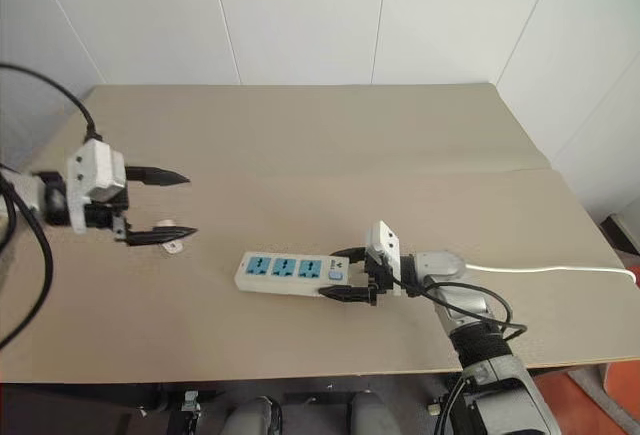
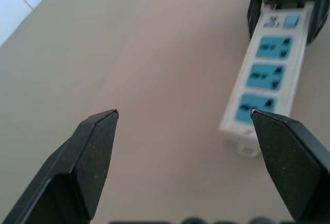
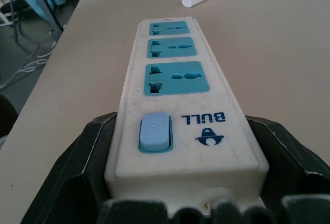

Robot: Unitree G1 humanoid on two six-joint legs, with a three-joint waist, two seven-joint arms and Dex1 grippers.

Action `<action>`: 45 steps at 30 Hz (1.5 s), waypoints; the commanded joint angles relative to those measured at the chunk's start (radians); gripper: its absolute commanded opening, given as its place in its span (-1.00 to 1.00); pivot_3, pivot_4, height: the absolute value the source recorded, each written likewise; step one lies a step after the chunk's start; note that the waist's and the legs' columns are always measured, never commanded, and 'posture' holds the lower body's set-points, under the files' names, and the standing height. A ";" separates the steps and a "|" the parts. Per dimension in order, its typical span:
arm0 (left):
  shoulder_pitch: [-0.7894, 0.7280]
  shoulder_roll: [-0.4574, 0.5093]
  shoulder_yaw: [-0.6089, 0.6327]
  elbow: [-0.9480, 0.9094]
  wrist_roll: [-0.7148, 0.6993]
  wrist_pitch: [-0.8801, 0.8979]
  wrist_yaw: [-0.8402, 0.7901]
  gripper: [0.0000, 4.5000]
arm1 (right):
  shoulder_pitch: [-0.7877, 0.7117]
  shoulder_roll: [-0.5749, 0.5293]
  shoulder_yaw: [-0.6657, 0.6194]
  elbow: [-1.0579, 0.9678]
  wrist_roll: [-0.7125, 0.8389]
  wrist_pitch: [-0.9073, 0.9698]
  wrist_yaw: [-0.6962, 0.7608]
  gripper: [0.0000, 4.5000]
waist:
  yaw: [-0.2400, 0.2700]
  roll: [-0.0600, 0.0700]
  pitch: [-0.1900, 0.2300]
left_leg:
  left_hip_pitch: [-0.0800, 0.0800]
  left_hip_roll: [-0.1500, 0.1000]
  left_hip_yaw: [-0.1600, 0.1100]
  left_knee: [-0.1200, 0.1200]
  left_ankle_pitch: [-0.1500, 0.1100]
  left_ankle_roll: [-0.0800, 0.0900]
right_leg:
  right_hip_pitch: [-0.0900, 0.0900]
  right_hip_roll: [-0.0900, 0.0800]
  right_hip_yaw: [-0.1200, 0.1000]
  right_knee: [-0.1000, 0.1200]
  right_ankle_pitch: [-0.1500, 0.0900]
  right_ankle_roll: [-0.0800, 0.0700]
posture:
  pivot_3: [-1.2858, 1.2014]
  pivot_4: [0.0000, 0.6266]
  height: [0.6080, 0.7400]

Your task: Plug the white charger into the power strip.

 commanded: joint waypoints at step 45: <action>-1.053 -0.327 -1.174 1.303 1.691 -1.598 1.074 1.00 | 0.092 0.004 0.041 -0.147 -0.055 0.048 -0.078 0.53 | 0.018 -0.002 0.000 | -0.013 -0.001 0.000 0.003 0.000 0.001 | -0.011 -0.001 -0.001 0.002 -0.001 0.002 | 0.03 -0.52 1.00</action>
